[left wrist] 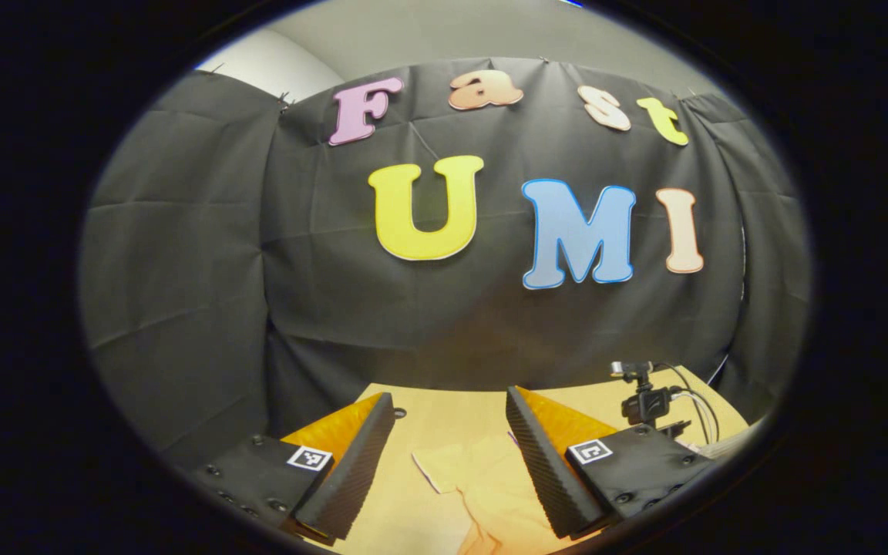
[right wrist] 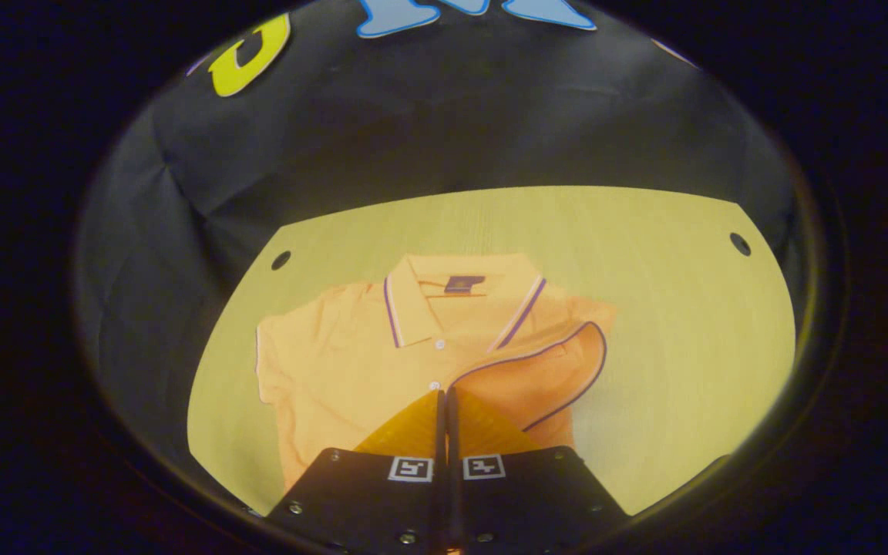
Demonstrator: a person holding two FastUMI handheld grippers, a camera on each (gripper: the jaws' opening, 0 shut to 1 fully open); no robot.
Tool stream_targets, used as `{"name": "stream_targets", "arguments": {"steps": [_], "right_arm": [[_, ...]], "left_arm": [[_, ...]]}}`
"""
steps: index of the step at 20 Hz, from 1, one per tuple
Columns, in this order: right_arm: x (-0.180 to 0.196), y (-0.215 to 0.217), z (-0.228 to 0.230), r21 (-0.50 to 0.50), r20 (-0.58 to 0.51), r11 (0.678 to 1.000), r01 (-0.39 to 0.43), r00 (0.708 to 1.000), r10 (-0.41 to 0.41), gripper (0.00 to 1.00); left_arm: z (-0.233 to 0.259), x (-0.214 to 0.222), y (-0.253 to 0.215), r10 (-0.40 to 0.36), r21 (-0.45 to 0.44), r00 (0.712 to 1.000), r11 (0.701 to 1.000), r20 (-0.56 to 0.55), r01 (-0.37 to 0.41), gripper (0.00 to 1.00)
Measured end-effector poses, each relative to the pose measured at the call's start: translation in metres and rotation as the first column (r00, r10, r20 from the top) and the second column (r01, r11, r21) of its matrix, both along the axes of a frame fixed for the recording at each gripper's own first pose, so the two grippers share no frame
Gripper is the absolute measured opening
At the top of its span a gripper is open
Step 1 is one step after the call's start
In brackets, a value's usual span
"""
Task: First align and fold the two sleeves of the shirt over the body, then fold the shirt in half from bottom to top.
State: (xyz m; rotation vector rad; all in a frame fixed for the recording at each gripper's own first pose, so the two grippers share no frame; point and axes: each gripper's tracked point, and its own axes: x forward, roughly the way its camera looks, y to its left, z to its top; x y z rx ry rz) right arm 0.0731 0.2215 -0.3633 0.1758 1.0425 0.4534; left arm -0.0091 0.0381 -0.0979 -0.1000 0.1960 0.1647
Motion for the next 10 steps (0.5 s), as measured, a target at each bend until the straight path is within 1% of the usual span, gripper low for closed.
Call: {"name": "stream_targets", "arguments": {"steps": [2,4,5,6,7,8,9,10], "right_arm": [[-0.01,0.008,-0.006,-0.033,-0.019,0.998,-0.044,0.999,0.043,0.0],[-0.014,0.01,-0.018,-0.079,-0.037,0.995,-0.064,0.997,0.061,0.0],[-0.014,0.01,-0.018,-0.09,-0.025,0.993,-0.07,0.997,0.068,0.01],[-0.011,0.009,-0.015,-0.098,-0.007,0.993,-0.069,0.998,0.069,0.03],[-0.011,0.011,-0.014,-0.087,-0.001,0.993,-0.074,0.997,0.074,0.03],[-0.011,0.009,-0.012,-0.086,0.0,0.994,-0.071,0.997,0.071,0.2],[-0.011,0.005,-0.006,-0.086,0.002,0.994,-0.066,0.998,0.066,0.24],[-0.009,-0.001,-0.003,-0.099,0.012,0.994,-0.054,0.998,0.056,0.31]], "left_arm": [[-0.003,-0.001,0.002,0.006,-0.001,1.0,1.0,-0.007,-0.006,1.0],[-0.006,-0.002,0.005,0.007,0.0,1.0,1.0,-0.012,-0.007,1.0],[-0.007,-0.001,0.007,0.007,0.001,1.0,1.0,-0.014,-0.007,0.95],[-0.008,-0.001,0.008,0.005,0.003,1.0,1.0,-0.016,-0.005,1.0],[-0.01,0.0,0.007,0.002,0.004,1.0,1.0,-0.018,-0.002,0.95],[-0.013,0.002,0.007,-0.002,0.004,1.0,1.0,-0.022,0.002,0.95],[-0.017,0.005,0.005,-0.007,0.004,1.0,1.0,-0.03,0.007,1.0],[-0.022,0.008,0.005,-0.012,0.005,0.999,1.0,-0.039,0.012,0.96]]}}
